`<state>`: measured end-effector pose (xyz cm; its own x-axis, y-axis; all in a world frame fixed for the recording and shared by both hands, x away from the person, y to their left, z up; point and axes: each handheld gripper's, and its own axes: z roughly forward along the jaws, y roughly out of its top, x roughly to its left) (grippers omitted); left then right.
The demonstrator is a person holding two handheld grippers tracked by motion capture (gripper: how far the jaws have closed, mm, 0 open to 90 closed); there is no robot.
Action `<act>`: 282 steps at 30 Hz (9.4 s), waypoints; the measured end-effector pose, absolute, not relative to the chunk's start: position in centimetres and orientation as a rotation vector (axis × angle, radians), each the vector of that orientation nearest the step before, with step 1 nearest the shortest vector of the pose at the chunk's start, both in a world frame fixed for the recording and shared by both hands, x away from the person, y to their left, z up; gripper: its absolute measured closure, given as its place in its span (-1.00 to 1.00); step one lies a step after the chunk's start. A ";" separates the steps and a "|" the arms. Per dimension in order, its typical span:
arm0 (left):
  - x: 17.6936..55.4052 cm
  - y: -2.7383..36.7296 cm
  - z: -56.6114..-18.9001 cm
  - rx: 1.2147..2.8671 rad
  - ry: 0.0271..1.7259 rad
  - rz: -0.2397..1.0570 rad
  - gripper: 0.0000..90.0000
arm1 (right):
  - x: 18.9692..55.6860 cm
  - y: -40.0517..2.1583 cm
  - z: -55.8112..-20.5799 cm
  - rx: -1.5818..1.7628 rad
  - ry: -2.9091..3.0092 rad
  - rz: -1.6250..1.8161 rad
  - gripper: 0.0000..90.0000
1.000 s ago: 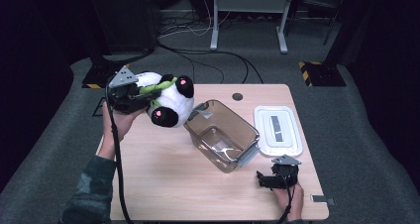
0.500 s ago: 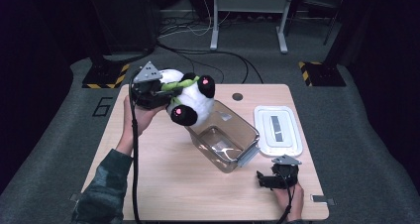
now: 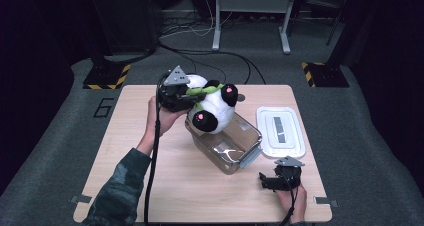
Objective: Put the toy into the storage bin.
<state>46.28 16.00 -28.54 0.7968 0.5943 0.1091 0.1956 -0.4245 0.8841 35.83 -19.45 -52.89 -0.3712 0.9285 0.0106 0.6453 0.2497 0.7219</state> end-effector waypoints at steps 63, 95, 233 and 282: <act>45.7 9.3 -35.2 2.145 0.548 0.236 0.65 | 35.8 -19.5 -52.9 1.431 2.102 0.912 -0.94; 45.4 9.8 -35.7 2.136 0.603 0.279 0.01 | 35.8 -19.5 -52.9 1.430 2.103 0.911 -0.94; 47.9 9.9 -39.7 2.272 0.835 0.266 -0.60 | 35.8 -19.5 -52.9 1.427 2.106 0.910 -0.93; 44.3 8.3 -39.8 2.413 0.670 0.238 -0.66 | 35.8 -19.5 -52.9 1.428 2.105 0.910 -0.93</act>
